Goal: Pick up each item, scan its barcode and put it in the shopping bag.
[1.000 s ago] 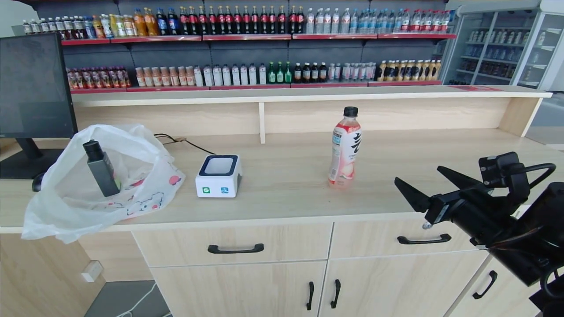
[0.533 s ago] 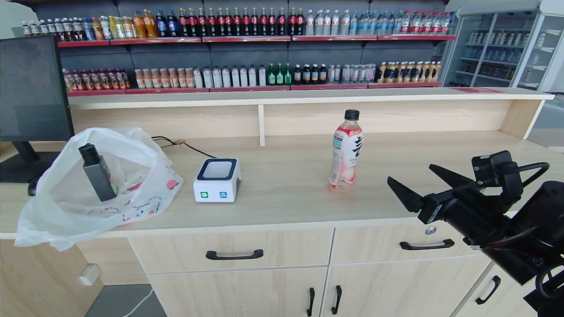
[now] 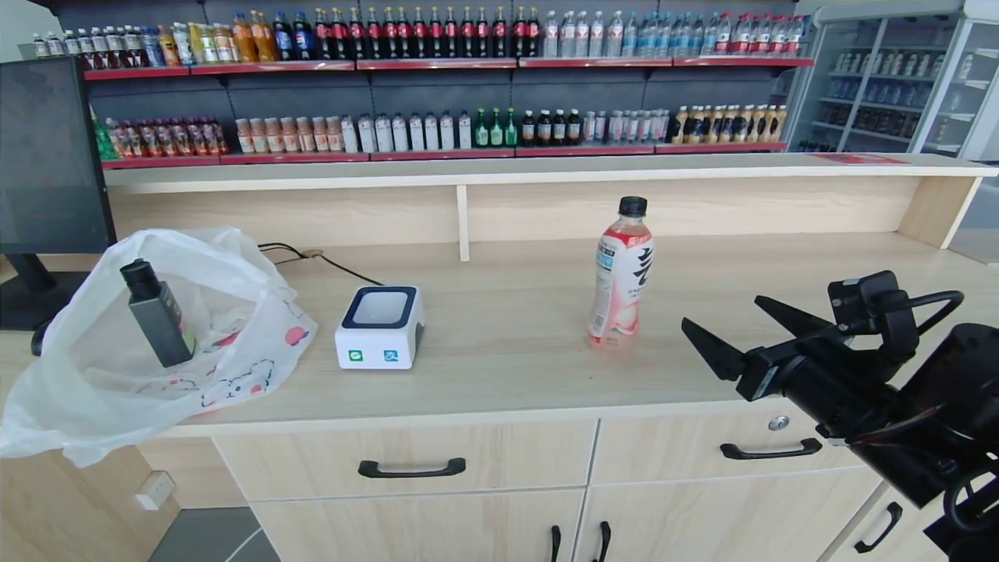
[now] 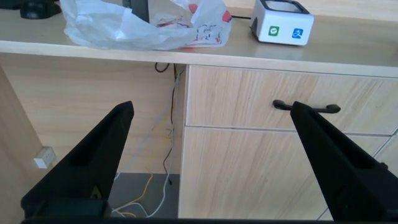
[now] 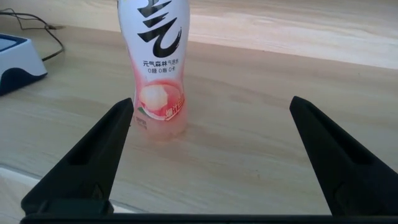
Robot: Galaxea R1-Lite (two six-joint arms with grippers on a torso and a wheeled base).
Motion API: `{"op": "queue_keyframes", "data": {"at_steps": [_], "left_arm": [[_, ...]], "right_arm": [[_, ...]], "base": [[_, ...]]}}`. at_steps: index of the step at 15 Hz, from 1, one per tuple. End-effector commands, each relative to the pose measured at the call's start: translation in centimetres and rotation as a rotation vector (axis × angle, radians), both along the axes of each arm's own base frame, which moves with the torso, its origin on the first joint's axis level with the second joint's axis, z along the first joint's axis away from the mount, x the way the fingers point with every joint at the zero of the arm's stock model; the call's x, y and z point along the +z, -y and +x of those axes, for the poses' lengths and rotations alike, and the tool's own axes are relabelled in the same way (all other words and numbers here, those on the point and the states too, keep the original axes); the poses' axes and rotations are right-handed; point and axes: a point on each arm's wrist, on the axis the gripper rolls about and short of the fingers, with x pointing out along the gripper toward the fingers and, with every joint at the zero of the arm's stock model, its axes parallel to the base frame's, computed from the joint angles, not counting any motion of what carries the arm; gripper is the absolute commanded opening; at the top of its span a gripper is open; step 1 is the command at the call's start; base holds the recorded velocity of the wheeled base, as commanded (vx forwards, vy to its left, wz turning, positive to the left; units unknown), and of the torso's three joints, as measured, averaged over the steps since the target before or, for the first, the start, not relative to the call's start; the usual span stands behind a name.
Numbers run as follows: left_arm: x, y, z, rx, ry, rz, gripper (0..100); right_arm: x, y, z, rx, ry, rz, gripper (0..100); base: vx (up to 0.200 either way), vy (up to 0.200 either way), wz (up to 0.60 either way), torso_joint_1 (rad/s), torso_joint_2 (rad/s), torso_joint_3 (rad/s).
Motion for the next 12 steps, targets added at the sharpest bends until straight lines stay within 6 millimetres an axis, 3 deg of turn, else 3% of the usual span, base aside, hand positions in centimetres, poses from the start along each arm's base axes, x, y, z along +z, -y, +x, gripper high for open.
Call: {"op": "queue_keyframes", "data": {"at_steps": [1,3,6,12], "left_arm": [[0.0,0.0,0.0,0.000,0.001,-0.001,100],[0.0,0.0,0.0,0.000,0.001,0.000,100],[0.0,0.0,0.0,0.000,0.001,0.000,100],[0.0,0.0,0.0,0.000,0.001,0.000,100]], "right_arm": [[0.2,0.0,0.1,-0.021,0.007,0.006,100],[0.2,-1.2,-0.2,-0.048,0.001,0.029,100],[0.0,-3.4,-0.5,-0.080,-0.017,0.087,100],[-1.1,-4.1,1.7,-0.095,-0.041,0.091,100]], "base": [[0.000,0.200,0.00,-0.002,0.00,0.002],[0.000,0.200,0.00,-0.002,0.00,-0.002],[0.000,0.000,0.00,0.000,0.00,0.000],[0.000,0.000,0.00,0.000,0.00,0.000]]}}
